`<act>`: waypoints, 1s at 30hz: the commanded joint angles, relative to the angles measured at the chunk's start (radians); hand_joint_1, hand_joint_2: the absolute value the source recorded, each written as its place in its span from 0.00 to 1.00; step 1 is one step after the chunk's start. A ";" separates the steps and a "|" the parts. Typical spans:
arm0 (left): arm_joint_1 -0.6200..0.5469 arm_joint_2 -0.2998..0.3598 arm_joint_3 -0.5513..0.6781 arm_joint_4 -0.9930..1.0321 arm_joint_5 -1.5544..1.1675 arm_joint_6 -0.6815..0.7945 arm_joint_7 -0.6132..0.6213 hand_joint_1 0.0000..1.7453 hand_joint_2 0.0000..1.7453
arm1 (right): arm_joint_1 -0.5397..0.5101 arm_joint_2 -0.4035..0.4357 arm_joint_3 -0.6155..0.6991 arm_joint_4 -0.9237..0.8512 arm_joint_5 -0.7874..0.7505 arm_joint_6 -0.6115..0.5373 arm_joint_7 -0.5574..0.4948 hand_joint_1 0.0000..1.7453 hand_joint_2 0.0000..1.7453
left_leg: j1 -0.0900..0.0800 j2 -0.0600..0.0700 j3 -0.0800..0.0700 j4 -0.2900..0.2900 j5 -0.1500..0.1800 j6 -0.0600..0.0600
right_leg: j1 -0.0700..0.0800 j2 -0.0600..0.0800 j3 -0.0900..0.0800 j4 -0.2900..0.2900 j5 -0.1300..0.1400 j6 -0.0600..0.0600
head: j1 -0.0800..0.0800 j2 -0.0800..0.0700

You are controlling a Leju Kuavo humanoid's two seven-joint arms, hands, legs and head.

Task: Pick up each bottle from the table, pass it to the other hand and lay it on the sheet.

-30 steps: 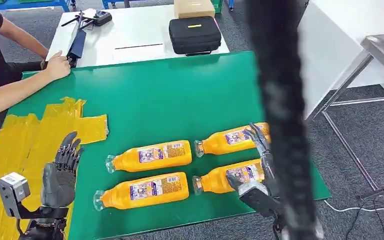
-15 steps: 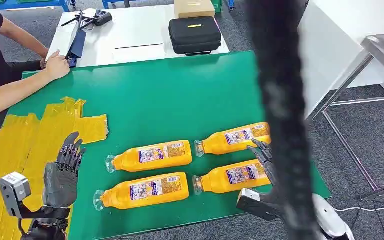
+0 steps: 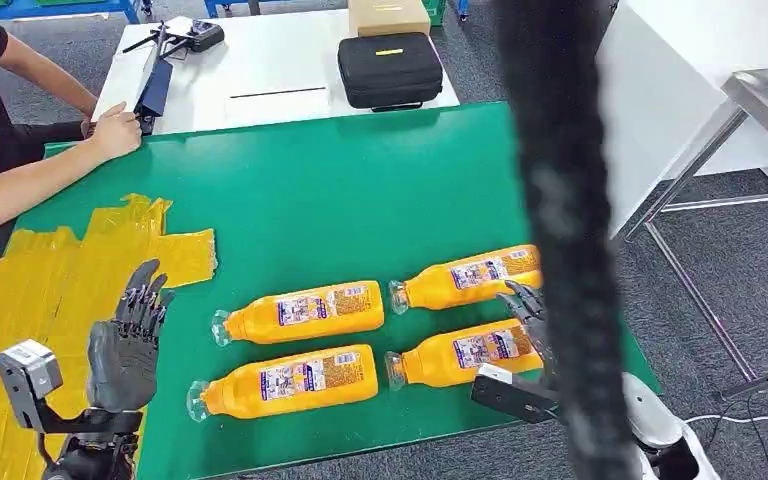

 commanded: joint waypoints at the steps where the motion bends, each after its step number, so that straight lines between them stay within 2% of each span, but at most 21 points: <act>1: -0.043 0.006 -0.031 0.060 0.003 -0.002 0.009 0.00 0.00 | -0.052 0.003 0.035 0.125 0.005 0.024 0.008 0.00 1.00 | 0.002 0.001 0.005 -0.001 -0.002 -0.003 | 0.002 -0.001 0.006 -0.002 -0.001 0.000 | 0.000 0.000; 4: -0.047 0.004 -0.032 0.063 0.004 -0.001 0.013 0.00 0.00 | -0.056 0.011 0.036 0.138 0.010 0.041 0.017 0.00 1.00 | 0.001 0.001 0.004 -0.001 -0.001 -0.002 | 0.001 -0.001 0.005 -0.002 -0.001 0.000 | 0.000 0.000; 5: -0.067 -0.014 -0.031 0.066 0.002 -0.003 0.033 0.00 0.00 | -0.071 0.021 0.054 0.176 0.045 0.088 0.047 0.00 1.00 | 0.002 0.002 0.008 -0.001 -0.003 -0.004 | 0.002 -0.001 0.008 -0.002 -0.002 0.000 | 0.000 0.000; 9: -0.067 -0.014 -0.031 0.066 0.002 -0.003 0.033 0.00 0.00 | -0.071 0.021 0.054 0.176 0.045 0.088 0.047 0.00 1.00 | 0.001 0.001 0.004 -0.001 -0.001 -0.002 | 0.001 0.000 0.004 -0.001 -0.001 0.000 | 0.000 0.000; 12: -0.068 -0.016 -0.030 0.068 0.001 -0.005 0.037 0.00 0.00 | -0.075 0.025 0.059 0.187 0.058 0.098 0.061 0.00 1.00 | 0.001 0.002 0.007 -0.001 -0.003 -0.004 | 0.002 0.000 0.008 -0.002 -0.002 0.000 | 0.000 0.000; 14: -0.083 0.012 -0.041 0.087 -0.002 -0.013 0.042 0.00 0.00 | -0.083 0.027 0.065 0.212 0.082 0.115 0.078 0.00 1.00 | 0.001 0.002 0.007 -0.001 -0.002 -0.003 | 0.001 -0.001 0.007 -0.002 -0.002 0.000 | 0.000 0.000; 16: -0.097 0.020 -0.035 0.111 0.013 -0.025 0.038 0.00 0.00 | -0.092 0.040 0.066 0.264 0.085 0.116 0.079 0.00 1.00 | 0.002 0.003 0.011 0.000 -0.005 -0.006 | 0.002 -0.001 0.012 -0.002 -0.004 -0.001 | 0.000 0.000; 17: -0.100 0.020 -0.037 0.116 0.013 -0.026 0.038 0.00 0.00 | -0.101 0.047 0.065 0.297 0.091 0.110 0.082 0.00 1.00 | 0.001 0.001 0.007 -0.001 -0.002 -0.003 | 0.002 -0.001 0.008 -0.002 -0.001 -0.001 | 0.000 0.000; 20: -0.104 0.019 -0.041 0.120 0.015 -0.026 0.038 0.00 0.00 | -0.123 0.056 0.074 0.366 0.113 0.082 0.070 0.00 1.00 | 0.002 0.002 0.008 -0.002 -0.002 -0.003 | 0.002 0.000 0.008 -0.003 -0.001 -0.001 | 0.000 0.000; 24: -0.125 0.021 -0.063 0.135 0.019 -0.026 0.038 0.00 0.00 | -0.180 0.081 0.106 0.557 0.180 0.056 0.064 0.00 1.00 | 0.002 0.001 0.007 -0.002 -0.001 -0.003 | 0.002 -0.001 0.008 -0.004 -0.001 0.000 | 0.000 0.000; 25: -0.130 0.021 -0.066 0.140 0.021 -0.025 0.038 0.00 0.00 | -0.189 0.088 0.113 0.594 0.192 0.048 0.061 1.00 1.00 | 0.003 0.001 0.010 -0.003 -0.002 -0.003 | 0.003 -0.001 0.011 -0.005 -0.001 0.000 | 0.000 0.000; 26: -0.133 0.020 -0.067 0.142 0.022 -0.024 0.038 0.00 0.00 | -0.193 0.094 0.113 0.612 0.190 0.045 0.059 1.00 1.00 | 0.002 0.001 0.006 -0.002 0.000 -0.001 | 0.002 -0.001 0.007 -0.004 0.000 0.000 | 0.000 0.000; 30: -0.130 0.019 -0.057 0.141 0.032 -0.010 0.038 0.00 0.00 | -0.199 0.120 0.122 0.651 0.192 0.038 0.050 1.00 1.00 | 0.003 0.003 0.011 -0.002 -0.001 -0.002 | 0.003 0.001 0.012 -0.005 0.000 0.000 | 0.000 0.000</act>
